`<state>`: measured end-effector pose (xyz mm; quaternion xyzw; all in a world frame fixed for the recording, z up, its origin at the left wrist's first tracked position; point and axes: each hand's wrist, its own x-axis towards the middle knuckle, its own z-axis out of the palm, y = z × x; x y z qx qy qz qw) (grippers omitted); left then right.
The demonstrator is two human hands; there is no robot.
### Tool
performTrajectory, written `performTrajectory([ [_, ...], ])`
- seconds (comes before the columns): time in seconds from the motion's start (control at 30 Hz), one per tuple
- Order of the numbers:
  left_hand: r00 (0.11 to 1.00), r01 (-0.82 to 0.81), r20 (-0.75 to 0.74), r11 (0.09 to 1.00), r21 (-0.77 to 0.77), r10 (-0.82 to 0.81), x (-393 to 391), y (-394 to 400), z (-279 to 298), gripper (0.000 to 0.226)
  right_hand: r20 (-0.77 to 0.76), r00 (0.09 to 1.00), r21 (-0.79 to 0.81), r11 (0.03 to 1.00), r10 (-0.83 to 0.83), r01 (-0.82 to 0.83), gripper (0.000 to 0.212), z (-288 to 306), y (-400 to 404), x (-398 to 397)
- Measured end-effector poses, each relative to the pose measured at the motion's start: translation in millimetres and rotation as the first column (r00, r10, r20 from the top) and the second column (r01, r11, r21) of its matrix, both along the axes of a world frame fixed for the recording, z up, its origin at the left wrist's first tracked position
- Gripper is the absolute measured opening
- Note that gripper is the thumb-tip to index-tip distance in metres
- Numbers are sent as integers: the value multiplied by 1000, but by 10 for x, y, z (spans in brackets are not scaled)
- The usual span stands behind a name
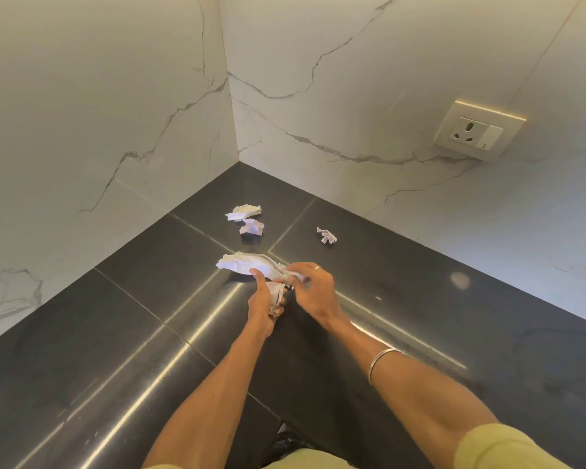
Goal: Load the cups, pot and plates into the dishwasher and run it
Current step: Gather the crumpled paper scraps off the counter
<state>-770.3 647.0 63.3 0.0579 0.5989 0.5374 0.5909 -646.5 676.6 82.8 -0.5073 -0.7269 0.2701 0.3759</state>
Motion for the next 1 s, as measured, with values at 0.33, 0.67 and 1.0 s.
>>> performTrajectory([
  [0.33,993,106,45,992,65,-109,-58,-50,-77,105,27,965,74,962,261,-263,21,36,-323,-229],
  [0.67,979,76,182,993,88,-91,-140,-102,-69,69,46,976,-126,971,211,-204,41,-69,-376,-298],
  [1.0,989,46,136,998,52,-52,-101,-6,-172,73,-37,977,-57,975,212,-214,67,-71,-390,-160],
])
